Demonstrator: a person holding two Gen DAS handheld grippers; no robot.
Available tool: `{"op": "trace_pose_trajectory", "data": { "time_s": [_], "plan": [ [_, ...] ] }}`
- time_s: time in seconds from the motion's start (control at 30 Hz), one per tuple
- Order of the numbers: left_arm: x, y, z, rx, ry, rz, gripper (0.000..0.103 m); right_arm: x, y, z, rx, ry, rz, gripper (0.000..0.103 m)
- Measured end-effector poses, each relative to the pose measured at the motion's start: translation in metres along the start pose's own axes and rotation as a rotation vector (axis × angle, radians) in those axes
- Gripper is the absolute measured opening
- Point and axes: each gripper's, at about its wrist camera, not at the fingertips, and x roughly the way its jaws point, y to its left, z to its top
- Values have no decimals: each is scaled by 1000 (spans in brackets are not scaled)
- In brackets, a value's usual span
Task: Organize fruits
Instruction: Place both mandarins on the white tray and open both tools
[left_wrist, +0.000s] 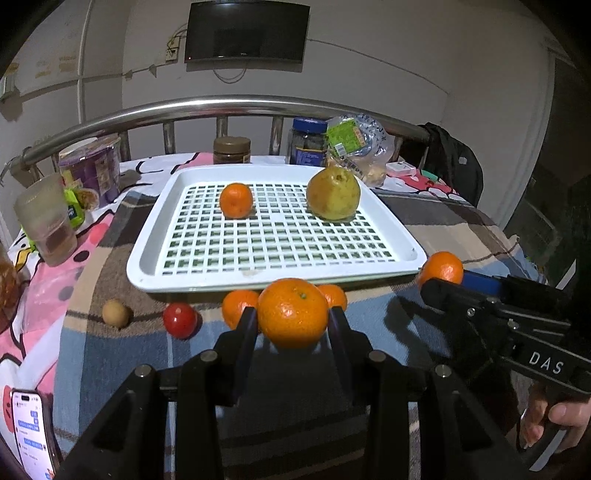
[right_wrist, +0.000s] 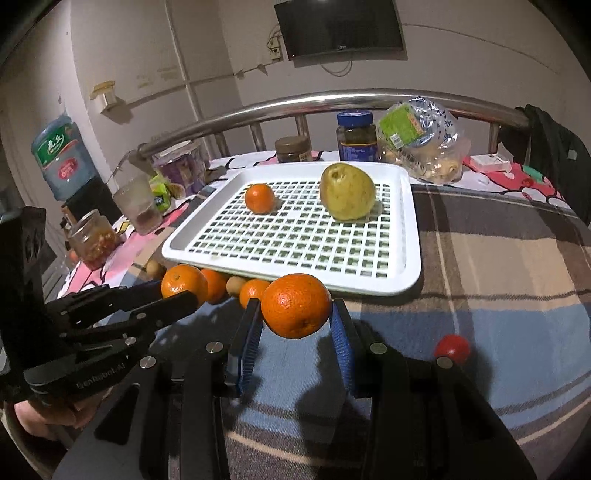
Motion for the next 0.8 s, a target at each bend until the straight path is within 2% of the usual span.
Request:
{"op": "trace_pose_trajectory", "data": {
  "time_s": [0.43,0.8],
  "plan": [
    [20,5,25,-9,-2,25,42,20,-14,23,36,-9,-10,36],
    [50,15,42,-44,31,47,42,43,-25,40,63,5,-25,36]
  ]
}}
